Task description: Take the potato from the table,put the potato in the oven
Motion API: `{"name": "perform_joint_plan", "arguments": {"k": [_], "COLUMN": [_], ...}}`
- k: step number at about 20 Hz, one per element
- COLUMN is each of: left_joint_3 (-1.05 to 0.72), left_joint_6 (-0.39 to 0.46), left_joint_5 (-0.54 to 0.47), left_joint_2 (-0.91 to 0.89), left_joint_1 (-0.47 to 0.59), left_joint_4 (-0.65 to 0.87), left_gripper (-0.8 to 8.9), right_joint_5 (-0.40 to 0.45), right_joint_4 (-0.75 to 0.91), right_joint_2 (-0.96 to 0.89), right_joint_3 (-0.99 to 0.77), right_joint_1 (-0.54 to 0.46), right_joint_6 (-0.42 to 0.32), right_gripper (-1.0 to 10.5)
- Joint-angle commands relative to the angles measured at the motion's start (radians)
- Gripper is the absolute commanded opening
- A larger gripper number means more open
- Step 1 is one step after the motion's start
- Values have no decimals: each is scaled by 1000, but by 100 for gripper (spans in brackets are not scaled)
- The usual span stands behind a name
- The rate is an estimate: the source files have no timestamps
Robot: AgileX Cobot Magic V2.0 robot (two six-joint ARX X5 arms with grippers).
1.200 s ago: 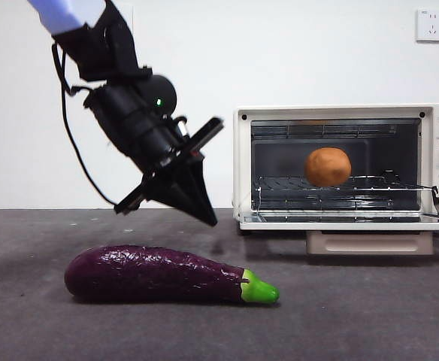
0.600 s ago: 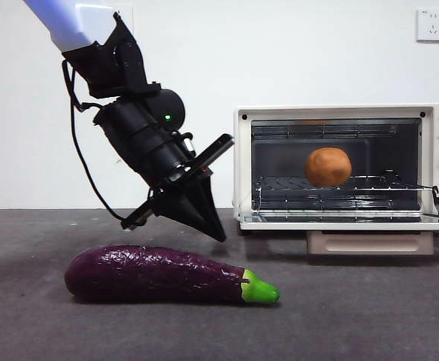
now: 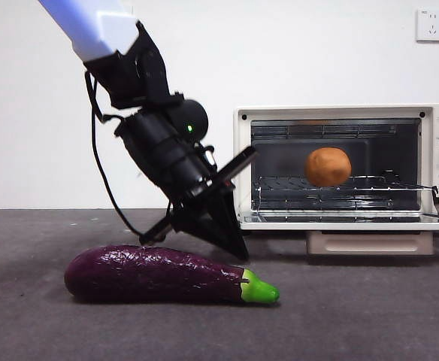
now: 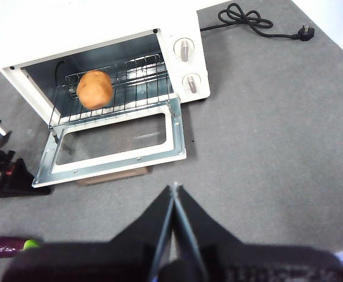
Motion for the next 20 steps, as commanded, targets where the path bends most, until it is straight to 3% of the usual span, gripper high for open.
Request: {"name": "perform_joint_plan", "arguments": {"k": [1,9,20], "left_joint_3": [-3,-3,-3], "left_joint_6": [-7,-41,-169], "left_joint_5": [7,119,293], "left_joint_2": [14,14,14], "left_joint_1": [-1,24,24], "left_joint_4": [5,30,183], "left_gripper": [-9,-9,-9], "right_joint_5": [-7,-11,-11], "right_joint_4": [-22,-22,-22], "right_joint_2": [-6,-6,-6], "right_joint_3": [1,1,1], "right_joint_1": [0,0,0], "right_joint_6": [11,11,34], "right_gripper": [-8,-7,-7]}}
